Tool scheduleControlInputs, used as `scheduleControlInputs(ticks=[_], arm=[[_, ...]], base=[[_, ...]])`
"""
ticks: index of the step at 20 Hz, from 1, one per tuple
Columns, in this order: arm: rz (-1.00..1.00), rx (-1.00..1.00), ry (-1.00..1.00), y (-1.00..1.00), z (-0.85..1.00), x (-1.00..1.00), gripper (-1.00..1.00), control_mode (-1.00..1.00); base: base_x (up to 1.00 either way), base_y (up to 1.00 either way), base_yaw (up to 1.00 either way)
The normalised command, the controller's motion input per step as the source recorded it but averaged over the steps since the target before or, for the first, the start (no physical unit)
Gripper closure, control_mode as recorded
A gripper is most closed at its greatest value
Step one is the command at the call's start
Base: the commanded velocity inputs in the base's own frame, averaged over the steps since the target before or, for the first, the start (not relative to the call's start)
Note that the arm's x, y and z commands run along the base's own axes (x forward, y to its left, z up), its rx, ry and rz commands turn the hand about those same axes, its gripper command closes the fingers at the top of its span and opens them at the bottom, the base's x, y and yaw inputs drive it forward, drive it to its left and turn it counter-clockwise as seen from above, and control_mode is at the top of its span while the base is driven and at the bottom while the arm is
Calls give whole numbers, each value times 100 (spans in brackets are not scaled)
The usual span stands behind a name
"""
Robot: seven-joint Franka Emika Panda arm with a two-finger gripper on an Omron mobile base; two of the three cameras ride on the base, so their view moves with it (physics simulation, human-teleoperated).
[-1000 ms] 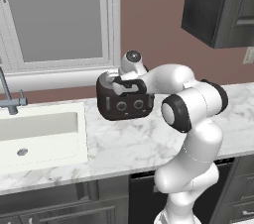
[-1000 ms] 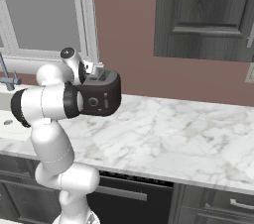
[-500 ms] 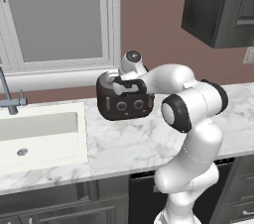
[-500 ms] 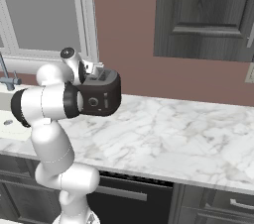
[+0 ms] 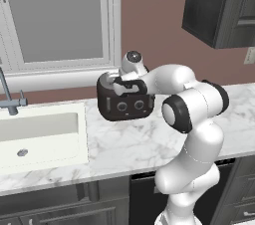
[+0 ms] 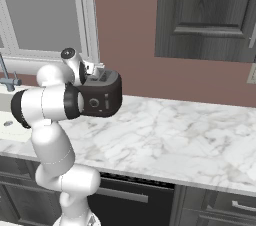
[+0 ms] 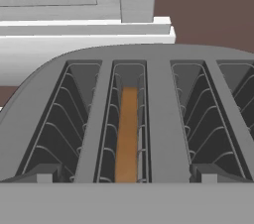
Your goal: Start the toaster. Once the lever pops up, take the bread to the plate on the dining counter.
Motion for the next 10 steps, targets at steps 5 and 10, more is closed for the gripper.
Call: scheduleControlInputs(ticks=[5, 10], arm=[[0, 0, 0, 0, 0, 0, -100, -100], [0, 0, 0, 0, 0, 0, -100, -100]], base=[[0, 0, 0], [0, 0, 0]])
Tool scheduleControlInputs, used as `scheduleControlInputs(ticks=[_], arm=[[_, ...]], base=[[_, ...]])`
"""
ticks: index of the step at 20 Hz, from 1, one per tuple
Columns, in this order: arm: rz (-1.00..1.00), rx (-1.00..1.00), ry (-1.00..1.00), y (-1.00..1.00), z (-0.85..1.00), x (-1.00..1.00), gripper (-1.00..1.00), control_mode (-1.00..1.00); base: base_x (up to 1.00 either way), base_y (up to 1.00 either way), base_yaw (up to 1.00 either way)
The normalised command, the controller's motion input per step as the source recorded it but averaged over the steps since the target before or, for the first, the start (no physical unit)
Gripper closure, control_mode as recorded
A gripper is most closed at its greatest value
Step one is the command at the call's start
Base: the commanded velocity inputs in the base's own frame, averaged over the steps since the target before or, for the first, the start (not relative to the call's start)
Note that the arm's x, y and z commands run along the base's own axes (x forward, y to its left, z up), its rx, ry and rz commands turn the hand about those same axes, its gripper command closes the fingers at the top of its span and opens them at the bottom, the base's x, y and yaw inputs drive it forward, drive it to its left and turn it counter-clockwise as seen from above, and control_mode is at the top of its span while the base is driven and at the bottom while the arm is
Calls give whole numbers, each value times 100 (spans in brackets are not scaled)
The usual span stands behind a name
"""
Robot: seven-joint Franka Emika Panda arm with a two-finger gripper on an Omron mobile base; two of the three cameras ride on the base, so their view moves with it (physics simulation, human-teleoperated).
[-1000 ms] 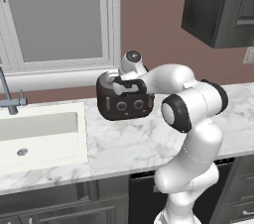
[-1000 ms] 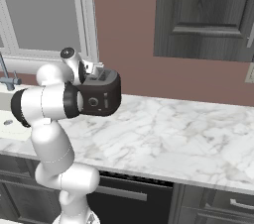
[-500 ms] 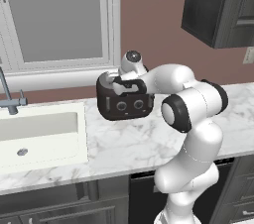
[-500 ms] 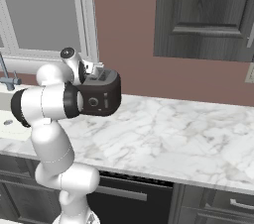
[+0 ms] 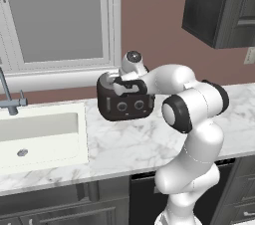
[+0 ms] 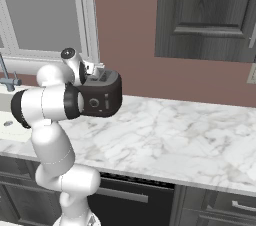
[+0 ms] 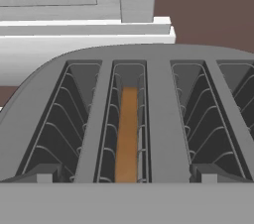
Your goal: Start the toaster. Once the lever pops up, take the bread to the plate on the dining counter.
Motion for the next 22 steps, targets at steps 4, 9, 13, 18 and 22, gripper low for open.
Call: scheduleControlInputs(ticks=[4, 9, 13, 18, 22], arm=[[0, 0, 0, 0, 0, 0, -100, -100], [0, 0, 0, 0, 0, 0, -100, -100], [0, 0, 0, 0, 0, 0, -100, -100], [0, 0, 0, 0, 0, 0, -100, -100], [0, 0, 0, 0, 0, 0, -100, -100]], base=[[0, 0, 0], [0, 0, 0], [0, 0, 0], [0, 0, 0], [0, 0, 0]])
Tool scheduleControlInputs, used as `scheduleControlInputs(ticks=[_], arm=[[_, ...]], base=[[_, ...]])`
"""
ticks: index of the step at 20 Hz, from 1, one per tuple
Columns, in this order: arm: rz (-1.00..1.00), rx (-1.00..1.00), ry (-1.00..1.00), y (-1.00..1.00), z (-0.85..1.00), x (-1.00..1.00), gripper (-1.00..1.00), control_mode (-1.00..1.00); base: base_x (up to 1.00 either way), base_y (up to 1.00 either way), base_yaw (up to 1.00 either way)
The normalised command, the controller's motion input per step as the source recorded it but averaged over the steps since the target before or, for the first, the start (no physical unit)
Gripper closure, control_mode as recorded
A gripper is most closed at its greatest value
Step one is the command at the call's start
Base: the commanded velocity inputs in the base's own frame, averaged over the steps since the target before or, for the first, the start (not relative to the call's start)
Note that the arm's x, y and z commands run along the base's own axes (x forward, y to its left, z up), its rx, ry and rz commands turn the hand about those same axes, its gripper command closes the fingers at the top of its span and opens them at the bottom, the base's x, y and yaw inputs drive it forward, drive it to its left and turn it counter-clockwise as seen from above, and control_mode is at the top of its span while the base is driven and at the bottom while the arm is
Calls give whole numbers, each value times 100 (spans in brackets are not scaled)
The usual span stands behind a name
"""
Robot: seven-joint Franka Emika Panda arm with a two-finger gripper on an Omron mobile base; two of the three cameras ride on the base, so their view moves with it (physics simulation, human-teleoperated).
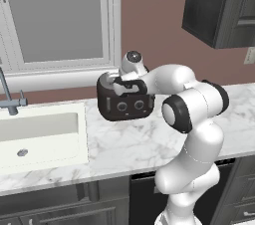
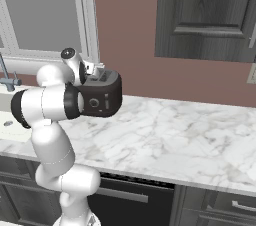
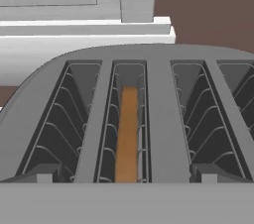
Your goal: Start the toaster. Once the lever pops up, take the bread to the plate on the dining counter.
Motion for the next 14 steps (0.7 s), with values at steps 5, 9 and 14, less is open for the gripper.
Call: scheduleControlInputs(ticks=[5, 9, 14], arm=[[0, 0, 0, 0, 0, 0, -100, -100], [0, 0, 0, 0, 0, 0, -100, -100], [0, 0, 0, 0, 0, 0, -100, -100]], base=[[0, 0, 0], [0, 0, 0], [0, 0, 0]])
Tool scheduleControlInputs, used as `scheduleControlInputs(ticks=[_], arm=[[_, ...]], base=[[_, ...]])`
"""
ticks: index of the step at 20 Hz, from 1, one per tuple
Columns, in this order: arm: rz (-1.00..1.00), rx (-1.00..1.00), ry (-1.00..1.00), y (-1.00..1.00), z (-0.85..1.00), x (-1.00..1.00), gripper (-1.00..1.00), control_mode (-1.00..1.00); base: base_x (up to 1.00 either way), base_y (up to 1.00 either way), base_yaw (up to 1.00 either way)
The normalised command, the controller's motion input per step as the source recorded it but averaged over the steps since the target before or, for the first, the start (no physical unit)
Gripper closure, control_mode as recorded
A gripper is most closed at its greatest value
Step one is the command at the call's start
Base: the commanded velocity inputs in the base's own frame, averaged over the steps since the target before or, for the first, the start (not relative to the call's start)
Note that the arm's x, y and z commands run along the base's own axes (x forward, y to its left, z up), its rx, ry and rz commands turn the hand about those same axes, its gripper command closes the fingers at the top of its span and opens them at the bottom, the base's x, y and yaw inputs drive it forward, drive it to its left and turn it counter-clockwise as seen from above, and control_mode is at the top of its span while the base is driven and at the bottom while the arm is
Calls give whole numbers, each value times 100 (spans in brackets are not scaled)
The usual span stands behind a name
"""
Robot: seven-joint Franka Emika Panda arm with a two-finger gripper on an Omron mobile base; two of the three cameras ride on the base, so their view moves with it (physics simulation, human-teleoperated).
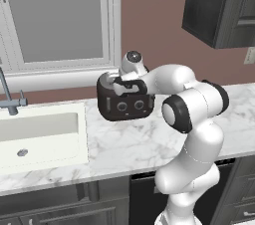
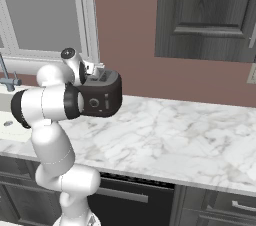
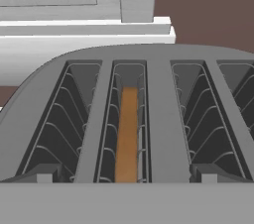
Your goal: Start the toaster. Once the lever pops up, take the bread to the plate on the dining counter.
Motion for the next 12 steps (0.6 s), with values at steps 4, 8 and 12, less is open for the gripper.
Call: scheduleControlInputs(ticks=[4, 8, 12], arm=[[0, 0, 0, 0, 0, 0, -100, -100], [0, 0, 0, 0, 0, 0, -100, -100], [0, 0, 0, 0, 0, 0, -100, -100]], base=[[0, 0, 0], [0, 0, 0], [0, 0, 0]])
